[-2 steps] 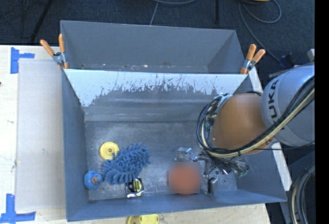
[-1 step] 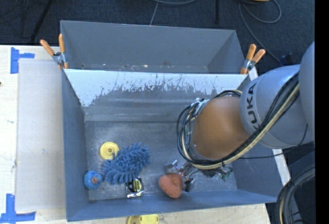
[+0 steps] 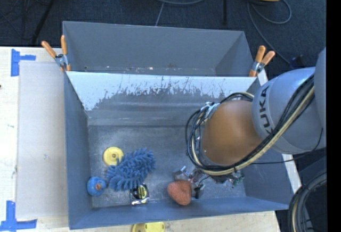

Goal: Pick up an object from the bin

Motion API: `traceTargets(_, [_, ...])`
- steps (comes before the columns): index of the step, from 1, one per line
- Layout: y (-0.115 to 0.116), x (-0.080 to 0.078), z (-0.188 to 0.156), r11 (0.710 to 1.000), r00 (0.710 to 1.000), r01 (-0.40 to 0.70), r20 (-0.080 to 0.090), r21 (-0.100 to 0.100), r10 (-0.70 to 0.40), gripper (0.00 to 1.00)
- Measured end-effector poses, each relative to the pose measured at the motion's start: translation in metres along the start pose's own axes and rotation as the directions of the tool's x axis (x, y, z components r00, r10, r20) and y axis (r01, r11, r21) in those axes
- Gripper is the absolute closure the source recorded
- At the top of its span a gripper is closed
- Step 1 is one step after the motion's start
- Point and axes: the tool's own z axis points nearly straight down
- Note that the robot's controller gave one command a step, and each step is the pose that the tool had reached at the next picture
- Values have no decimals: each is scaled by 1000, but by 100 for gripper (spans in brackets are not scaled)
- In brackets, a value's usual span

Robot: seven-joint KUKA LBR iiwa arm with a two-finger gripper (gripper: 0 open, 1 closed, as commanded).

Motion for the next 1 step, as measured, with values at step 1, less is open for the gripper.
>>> traceTargets(1, [-21,19,-152,995,995,95,1,0,-95,100])
